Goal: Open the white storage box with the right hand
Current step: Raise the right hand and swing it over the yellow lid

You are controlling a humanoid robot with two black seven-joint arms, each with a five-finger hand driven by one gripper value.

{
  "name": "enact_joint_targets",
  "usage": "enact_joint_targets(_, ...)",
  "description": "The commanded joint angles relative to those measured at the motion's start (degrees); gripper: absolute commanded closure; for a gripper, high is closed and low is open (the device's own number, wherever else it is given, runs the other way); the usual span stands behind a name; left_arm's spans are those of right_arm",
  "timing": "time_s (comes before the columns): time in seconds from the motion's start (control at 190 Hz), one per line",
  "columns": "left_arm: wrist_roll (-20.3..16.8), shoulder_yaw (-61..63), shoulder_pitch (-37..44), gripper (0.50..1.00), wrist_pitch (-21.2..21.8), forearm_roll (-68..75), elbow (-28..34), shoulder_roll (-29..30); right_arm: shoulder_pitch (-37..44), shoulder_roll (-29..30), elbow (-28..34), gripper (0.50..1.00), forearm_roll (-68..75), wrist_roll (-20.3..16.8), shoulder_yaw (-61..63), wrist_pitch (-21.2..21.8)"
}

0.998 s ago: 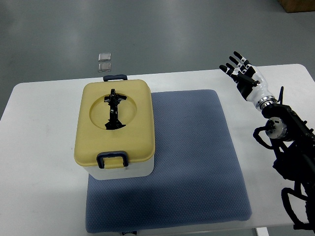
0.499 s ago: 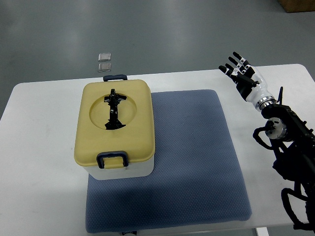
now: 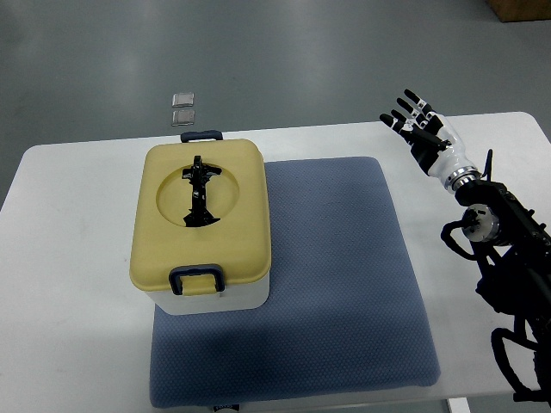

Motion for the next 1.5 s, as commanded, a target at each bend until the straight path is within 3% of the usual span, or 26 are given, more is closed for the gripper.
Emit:
enact_joint_targets(0.0, 0.00, 0.00, 0.01, 0.500, 0.00, 0.00, 0.00, 0.00, 0.28, 0.00, 0.46, 0.558, -0.02, 0.09, -0.07, 0.25)
enact_joint_targets(0.599, 0.00, 0.00, 0.01, 0.500, 0.00, 0.00, -0.09, 0.00, 3.45, -7.47, 3.27, 0.558, -0.54, 4.40, -6.66, 12.29)
enact_joint_targets(0.888, 0.00, 0.00, 0.01, 0.500, 0.00, 0.00, 0.00, 0.00, 11.44, -17.57, 8.10, 0.560, -2.83, 9.58, -19.66, 18.53)
enact_joint_targets(1.25, 0.00, 0.00, 0.01, 0.500, 0.00, 0.00, 0.00, 0.00, 16.37, -21.44, 19.70, 0.560, -17.76, 14.59, -29.69, 18.55)
enact_joint_targets(1.497, 0.00, 0.00, 0.01, 0.500, 0.00, 0.00, 0.00, 0.00, 19.00, -20.65, 23.05, 0.560, -27.00, 14.94, -32.59, 18.55)
